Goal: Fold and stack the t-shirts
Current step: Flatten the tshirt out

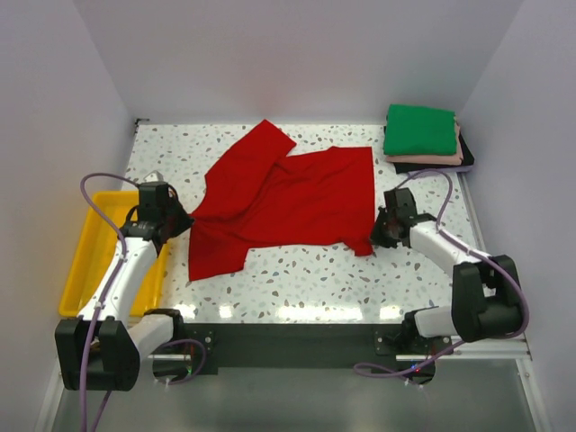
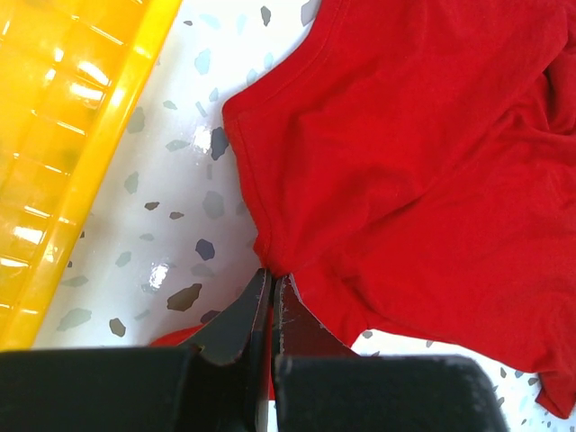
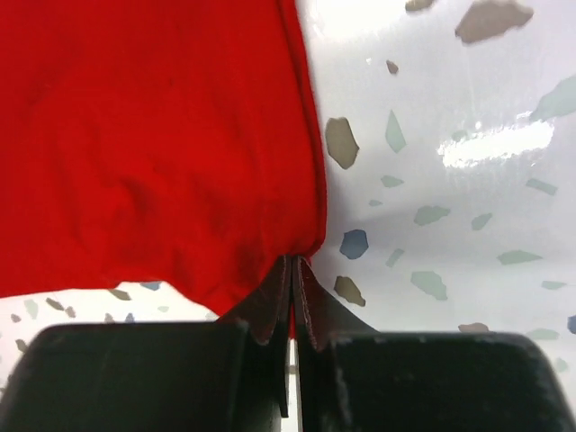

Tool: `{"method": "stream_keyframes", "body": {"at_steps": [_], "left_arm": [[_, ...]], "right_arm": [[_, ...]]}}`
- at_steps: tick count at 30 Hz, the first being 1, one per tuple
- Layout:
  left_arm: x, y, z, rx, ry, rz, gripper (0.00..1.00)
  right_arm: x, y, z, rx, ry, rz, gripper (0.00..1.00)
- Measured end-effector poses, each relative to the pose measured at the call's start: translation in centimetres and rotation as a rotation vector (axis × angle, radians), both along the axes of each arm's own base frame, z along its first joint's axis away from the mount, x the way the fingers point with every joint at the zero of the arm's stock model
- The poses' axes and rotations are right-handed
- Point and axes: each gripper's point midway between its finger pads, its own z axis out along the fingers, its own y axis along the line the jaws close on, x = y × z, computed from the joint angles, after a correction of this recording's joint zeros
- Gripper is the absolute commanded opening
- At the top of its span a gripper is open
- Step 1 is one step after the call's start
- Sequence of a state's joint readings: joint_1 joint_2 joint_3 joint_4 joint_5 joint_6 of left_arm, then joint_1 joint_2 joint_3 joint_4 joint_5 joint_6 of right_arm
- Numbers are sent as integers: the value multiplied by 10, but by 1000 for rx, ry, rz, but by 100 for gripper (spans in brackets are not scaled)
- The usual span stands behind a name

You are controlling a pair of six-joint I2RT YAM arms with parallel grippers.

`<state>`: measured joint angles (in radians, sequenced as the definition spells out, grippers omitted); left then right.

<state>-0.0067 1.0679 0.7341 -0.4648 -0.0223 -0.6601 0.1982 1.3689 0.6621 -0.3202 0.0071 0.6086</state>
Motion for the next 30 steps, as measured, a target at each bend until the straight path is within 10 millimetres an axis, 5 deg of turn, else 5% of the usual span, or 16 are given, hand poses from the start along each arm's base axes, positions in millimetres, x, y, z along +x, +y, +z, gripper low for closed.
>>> {"method": "stream_keyframes", "body": {"at_steps": [3,8,14,16,21,30], "left_arm": [[0,0,0,0,0,0,0],[-1,0,0,0,4,0,0],[-4,0,10,0,-15,0,0],[-3,0,14,0,-29,0,0],[2,-1,15,-6,-24,-5,0],[4,-4,8,-16,0,-15,0]], "right_arm": [[13,-1,22,-24,-19,22,0],[43,-7,88,-86,-151,48,0],[42,-23,133,-163,-217,56,0],[40,-28,131,-181,-201,56,4],[39,-27,102,-177,-101,86,41],[29,-16,14,-138,110,137,44]]}}
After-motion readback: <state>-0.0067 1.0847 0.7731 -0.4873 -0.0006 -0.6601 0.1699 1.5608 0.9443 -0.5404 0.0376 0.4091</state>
